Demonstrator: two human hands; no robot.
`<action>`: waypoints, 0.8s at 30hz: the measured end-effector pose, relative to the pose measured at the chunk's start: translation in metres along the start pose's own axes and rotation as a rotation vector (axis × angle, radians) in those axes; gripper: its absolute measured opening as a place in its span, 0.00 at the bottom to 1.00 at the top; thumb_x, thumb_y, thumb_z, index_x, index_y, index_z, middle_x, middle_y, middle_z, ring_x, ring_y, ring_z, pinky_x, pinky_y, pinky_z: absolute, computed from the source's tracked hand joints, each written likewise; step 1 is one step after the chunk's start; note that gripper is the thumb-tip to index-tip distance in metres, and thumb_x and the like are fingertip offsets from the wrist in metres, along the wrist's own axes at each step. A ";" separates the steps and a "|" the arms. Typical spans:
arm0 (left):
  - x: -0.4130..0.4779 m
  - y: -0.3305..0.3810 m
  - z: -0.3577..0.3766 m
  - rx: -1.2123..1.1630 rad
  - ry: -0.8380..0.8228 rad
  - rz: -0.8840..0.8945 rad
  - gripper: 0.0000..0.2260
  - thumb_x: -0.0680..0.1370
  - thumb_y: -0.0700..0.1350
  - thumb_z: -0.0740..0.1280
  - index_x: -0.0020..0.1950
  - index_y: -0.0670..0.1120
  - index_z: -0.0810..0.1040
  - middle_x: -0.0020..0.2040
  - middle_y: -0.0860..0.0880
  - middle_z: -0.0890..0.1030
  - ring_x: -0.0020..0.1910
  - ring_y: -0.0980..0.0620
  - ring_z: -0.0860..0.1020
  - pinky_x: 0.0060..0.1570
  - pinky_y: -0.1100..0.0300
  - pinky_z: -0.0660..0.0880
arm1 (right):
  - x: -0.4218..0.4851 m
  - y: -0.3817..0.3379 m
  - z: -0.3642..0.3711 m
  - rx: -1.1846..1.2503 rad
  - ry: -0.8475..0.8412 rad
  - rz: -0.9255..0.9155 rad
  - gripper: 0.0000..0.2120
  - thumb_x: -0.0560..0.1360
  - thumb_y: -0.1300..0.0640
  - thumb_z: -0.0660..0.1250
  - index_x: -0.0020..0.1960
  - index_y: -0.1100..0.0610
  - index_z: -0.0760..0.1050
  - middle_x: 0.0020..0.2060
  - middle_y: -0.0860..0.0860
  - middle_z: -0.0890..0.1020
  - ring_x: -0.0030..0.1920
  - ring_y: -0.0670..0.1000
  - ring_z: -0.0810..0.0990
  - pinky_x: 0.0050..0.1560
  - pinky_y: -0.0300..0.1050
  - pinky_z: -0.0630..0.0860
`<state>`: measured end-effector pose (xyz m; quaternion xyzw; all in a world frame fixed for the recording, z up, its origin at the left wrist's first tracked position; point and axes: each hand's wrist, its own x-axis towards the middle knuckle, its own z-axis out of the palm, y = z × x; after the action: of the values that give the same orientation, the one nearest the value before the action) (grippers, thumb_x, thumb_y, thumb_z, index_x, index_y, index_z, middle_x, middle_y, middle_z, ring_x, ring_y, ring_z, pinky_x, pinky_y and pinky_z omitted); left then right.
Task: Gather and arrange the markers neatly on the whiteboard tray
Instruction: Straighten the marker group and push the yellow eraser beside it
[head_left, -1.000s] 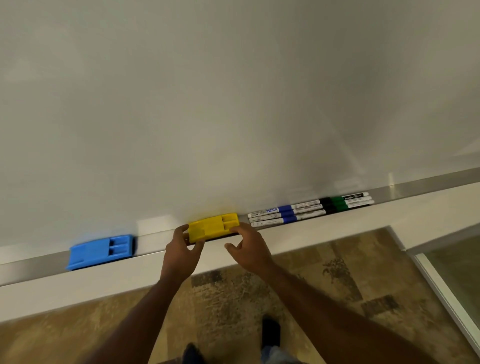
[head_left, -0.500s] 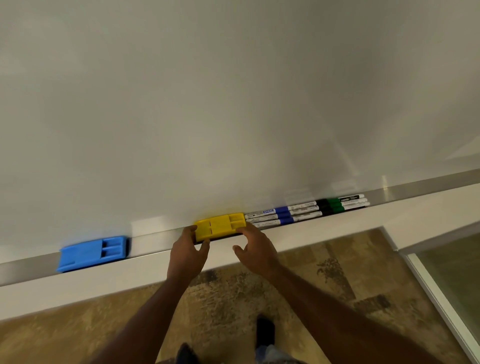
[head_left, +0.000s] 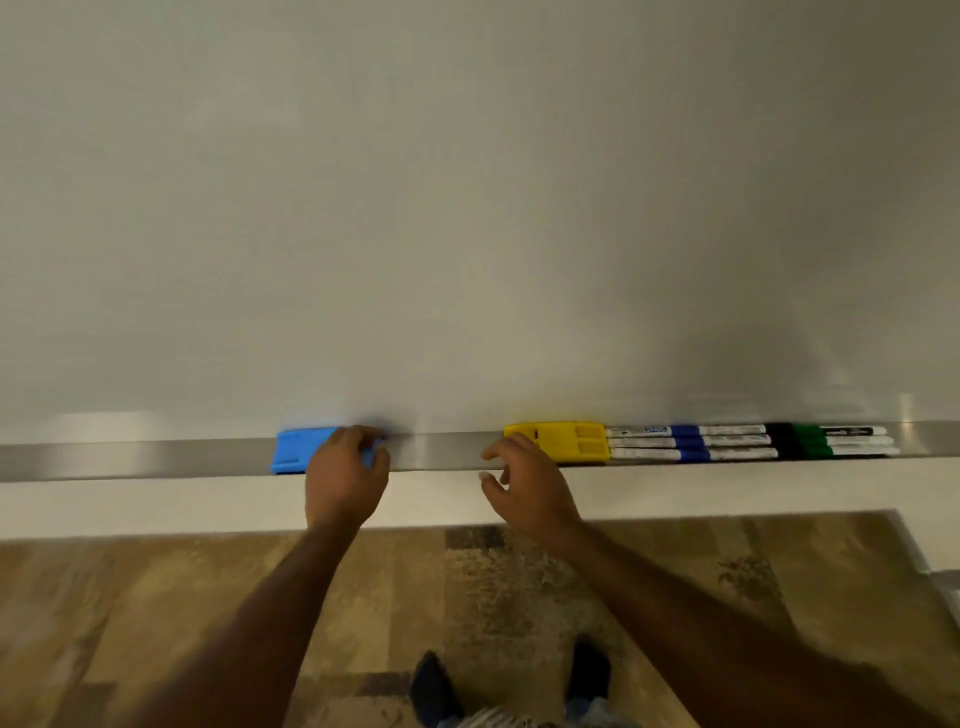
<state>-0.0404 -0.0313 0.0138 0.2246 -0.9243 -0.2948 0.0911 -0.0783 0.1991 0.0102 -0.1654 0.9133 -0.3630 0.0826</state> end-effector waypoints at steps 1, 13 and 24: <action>0.006 -0.012 -0.009 0.031 0.035 -0.016 0.10 0.74 0.44 0.69 0.54 0.43 0.80 0.50 0.44 0.81 0.49 0.42 0.79 0.50 0.50 0.75 | 0.005 -0.010 0.008 0.044 -0.023 0.011 0.11 0.72 0.54 0.70 0.54 0.52 0.77 0.52 0.47 0.78 0.39 0.47 0.77 0.43 0.43 0.76; 0.031 -0.099 -0.043 0.122 -0.114 -0.323 0.26 0.77 0.59 0.64 0.67 0.42 0.71 0.61 0.42 0.77 0.58 0.41 0.76 0.57 0.44 0.71 | 0.040 -0.093 0.094 0.402 -0.339 0.285 0.32 0.69 0.50 0.75 0.70 0.52 0.68 0.68 0.51 0.73 0.62 0.52 0.77 0.60 0.46 0.75; 0.014 -0.067 -0.020 0.055 -0.078 -0.169 0.23 0.77 0.55 0.66 0.65 0.42 0.73 0.58 0.42 0.81 0.54 0.43 0.79 0.56 0.44 0.75 | 0.017 -0.079 0.100 0.488 -0.185 0.416 0.32 0.69 0.45 0.74 0.70 0.43 0.66 0.71 0.46 0.69 0.65 0.50 0.73 0.62 0.43 0.70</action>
<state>-0.0227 -0.0967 -0.0090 0.2926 -0.9127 -0.2843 0.0234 -0.0478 0.0754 -0.0083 0.0170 0.8022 -0.5299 0.2745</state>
